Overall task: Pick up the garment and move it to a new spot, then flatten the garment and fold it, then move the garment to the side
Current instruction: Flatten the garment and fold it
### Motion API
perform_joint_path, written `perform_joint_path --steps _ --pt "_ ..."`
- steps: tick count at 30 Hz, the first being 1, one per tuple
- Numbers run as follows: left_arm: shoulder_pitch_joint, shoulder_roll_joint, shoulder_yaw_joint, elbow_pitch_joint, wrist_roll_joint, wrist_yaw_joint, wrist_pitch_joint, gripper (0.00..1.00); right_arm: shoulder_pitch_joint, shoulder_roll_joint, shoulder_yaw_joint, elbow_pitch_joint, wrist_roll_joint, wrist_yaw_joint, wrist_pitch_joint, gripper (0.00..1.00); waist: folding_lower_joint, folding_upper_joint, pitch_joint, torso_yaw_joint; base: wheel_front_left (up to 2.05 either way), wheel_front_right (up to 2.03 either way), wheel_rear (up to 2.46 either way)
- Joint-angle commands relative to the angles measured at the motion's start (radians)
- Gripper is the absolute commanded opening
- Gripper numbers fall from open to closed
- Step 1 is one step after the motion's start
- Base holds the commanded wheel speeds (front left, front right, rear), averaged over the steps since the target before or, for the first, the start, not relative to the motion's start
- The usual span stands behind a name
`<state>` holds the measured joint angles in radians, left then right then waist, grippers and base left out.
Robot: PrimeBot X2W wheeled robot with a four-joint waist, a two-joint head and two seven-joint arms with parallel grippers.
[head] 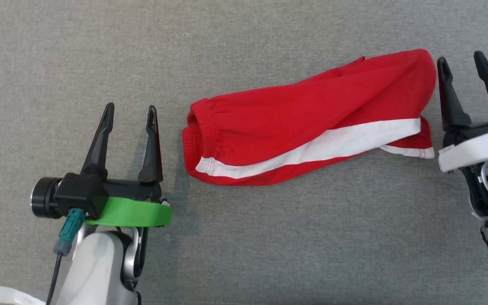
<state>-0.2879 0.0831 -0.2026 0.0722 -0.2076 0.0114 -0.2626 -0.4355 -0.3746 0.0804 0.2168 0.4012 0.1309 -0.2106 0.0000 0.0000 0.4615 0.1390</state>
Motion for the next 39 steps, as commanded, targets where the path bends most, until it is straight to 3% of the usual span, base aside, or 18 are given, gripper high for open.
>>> perform_joint_path --steps 1,7,16,28,31,39 --pt "0.018 0.009 0.006 0.003 0.01 -0.001 -0.002 1.0 0.031 -0.002 -0.01 -0.013 -0.014 0.0 -0.014 1.0 0.0 0.0 -0.033 -0.031 0.0 0.0 0.0" --pt "0.058 0.024 0.032 0.01 0.012 0.01 -0.003 1.0 0.162 0.028 -0.043 -0.123 -0.063 0.0 -0.031 1.0 0.0 0.0 -0.09 -0.078 0.0 0.0 0.0" --pt "0.131 0.046 0.045 0.01 0.01 0.026 0.002 1.0 0.365 0.126 -0.045 -0.292 -0.098 0.0 0.016 1.0 0.0 0.0 -0.161 -0.125 0.0 0.0 0.0" --pt "0.179 0.053 0.03 -0.029 0.005 0.043 0.034 1.0 0.419 0.153 -0.047 -0.34 -0.102 0.0 0.053 1.0 0.0 0.0 -0.196 -0.127 0.0 0.0 0.0" --pt "0.168 0.058 0.007 -0.044 0.015 0.027 0.055 1.0 0.418 0.153 -0.049 -0.344 -0.102 0.0 0.056 1.0 0.0 0.0 -0.193 -0.126 0.0 0.0 0.0" --pt "0.168 0.07 -0.092 -0.051 -0.041 -0.072 0.258 1.0 0.412 0.154 -0.038 -0.339 -0.099 0.0 0.075 1.0 0.0 0.0 -0.156 -0.133 0.0 0.0 0.0"
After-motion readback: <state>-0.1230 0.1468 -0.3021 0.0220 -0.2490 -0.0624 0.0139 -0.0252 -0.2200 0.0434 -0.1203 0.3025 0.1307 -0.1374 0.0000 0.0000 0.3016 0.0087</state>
